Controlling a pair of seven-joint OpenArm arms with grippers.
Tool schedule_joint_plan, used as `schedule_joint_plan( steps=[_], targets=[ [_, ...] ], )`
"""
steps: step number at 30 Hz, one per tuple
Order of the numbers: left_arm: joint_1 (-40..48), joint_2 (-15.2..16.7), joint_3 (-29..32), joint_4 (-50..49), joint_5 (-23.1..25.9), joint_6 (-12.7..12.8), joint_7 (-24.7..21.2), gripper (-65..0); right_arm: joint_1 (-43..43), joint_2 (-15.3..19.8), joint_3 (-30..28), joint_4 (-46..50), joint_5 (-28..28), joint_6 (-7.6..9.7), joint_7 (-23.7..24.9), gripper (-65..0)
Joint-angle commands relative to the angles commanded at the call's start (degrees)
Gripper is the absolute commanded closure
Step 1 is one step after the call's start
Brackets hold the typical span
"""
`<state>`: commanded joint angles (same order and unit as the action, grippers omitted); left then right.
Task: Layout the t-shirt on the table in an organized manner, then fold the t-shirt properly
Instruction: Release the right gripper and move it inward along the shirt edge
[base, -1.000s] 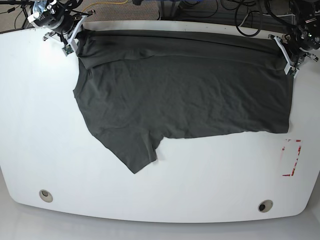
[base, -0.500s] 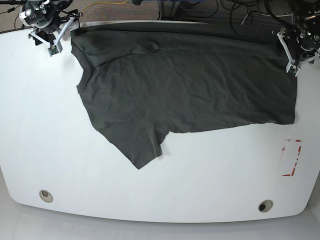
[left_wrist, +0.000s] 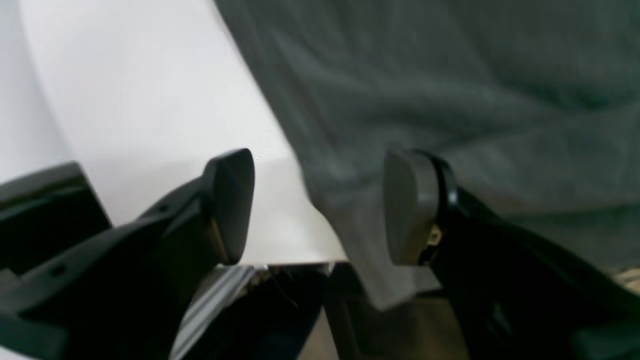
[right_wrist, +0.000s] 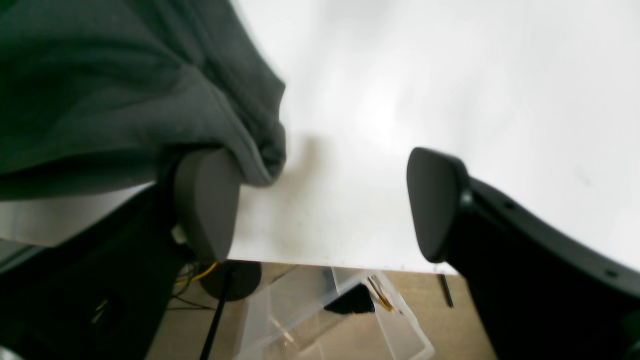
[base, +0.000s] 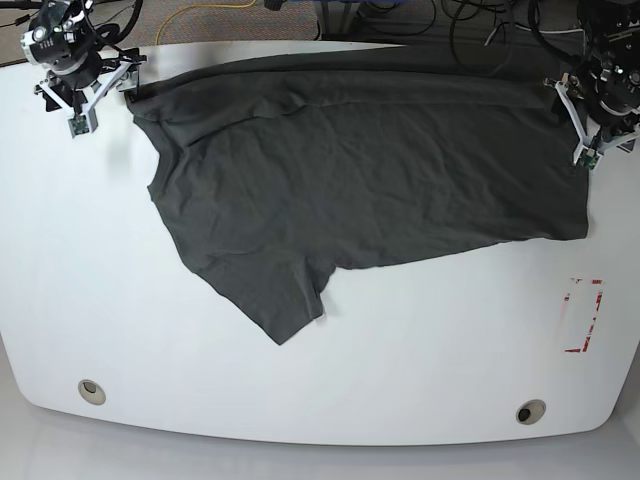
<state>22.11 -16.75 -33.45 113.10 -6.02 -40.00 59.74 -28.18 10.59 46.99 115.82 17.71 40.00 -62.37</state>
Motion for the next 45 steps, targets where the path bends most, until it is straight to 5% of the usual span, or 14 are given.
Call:
schedule_joint_plan(
  steps=[14,20,31,45],
  targets=[
    [-4.48,0.00,0.09,-0.35,0.35,0.00,0.00,-37.9,-2.29,2.11,2.46,-0.09,-2.81,0.00,-0.09,-49.9],
    [-5.10,0.26,0.26,-0.35,0.35,0.00,0.00,-37.9,3.69,1.32,2.11,-0.18,2.46,0.00,-1.49,-49.9],
    [-5.19,0.26,0.09,-0.35,0.35,0.00,0.00,-37.9,10.29,-2.81,-8.70,-0.18,15.03,0.00,-6.24,-49.9],
    [-5.10,0.18,-0.18,-1.49,0.35,0.00,-0.18,-37.9,12.31,-6.59,-18.11,-1.49,1.85,0.00,-5.19,-44.4]
  ],
)
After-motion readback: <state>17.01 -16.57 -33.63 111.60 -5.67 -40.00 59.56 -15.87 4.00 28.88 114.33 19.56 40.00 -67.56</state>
